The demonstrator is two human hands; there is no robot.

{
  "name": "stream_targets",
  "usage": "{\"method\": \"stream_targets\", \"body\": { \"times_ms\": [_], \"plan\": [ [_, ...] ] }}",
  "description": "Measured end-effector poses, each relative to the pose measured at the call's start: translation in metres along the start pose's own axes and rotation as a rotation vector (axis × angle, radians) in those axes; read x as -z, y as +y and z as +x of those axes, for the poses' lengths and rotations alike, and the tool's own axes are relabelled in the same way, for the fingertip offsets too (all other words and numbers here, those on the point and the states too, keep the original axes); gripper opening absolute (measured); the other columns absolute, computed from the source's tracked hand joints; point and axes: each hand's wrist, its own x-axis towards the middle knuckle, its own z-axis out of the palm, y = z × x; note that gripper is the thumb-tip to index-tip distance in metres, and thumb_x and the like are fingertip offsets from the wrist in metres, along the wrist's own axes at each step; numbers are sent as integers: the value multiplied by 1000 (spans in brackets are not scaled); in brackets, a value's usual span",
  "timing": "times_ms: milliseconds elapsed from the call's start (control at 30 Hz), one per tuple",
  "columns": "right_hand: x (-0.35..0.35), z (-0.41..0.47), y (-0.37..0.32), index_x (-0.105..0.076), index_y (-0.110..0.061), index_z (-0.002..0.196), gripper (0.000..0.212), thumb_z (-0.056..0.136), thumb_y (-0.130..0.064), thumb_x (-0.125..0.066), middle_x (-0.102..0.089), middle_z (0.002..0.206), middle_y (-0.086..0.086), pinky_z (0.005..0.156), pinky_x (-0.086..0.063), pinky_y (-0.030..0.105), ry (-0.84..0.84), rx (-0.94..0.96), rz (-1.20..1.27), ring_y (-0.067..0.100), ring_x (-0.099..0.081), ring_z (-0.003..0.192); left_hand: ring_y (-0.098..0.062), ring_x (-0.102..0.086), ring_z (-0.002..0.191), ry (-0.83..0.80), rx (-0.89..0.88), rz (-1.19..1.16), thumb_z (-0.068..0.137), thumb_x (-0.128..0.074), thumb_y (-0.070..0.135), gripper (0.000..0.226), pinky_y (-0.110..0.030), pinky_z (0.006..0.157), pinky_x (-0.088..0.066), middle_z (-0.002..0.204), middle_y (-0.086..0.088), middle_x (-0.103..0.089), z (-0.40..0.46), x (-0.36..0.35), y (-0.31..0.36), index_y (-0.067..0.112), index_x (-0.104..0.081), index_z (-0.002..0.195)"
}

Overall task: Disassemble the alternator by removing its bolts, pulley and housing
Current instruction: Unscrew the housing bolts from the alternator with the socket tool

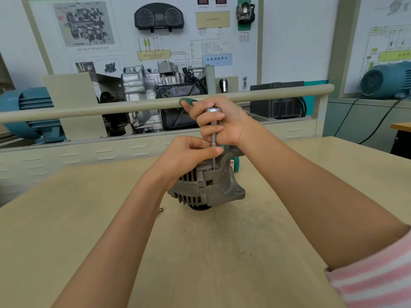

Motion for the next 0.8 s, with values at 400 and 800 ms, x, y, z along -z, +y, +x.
{"method": "stream_targets", "body": {
  "times_ms": [400,800],
  "plan": [
    [-21,9,16,-42,-11,88,19,90,-2,-26,-41,61,0,27,-14,13,670,438,-156,4,-34,25,-21,-66,79,60,-29,36,83,-72,21,20,-35,81,-51,89,-16,-72,0,-3,0,2,-72,86],
    [-12,5,12,-44,-11,81,21,94,-5,-28,-44,51,-4,26,-14,13,457,316,16,1,-34,25,-5,-68,68,-9,-60,-50,83,-72,17,17,-18,67,-52,72,3,-74,-2,2,-1,26,-76,69]
  ]
}}
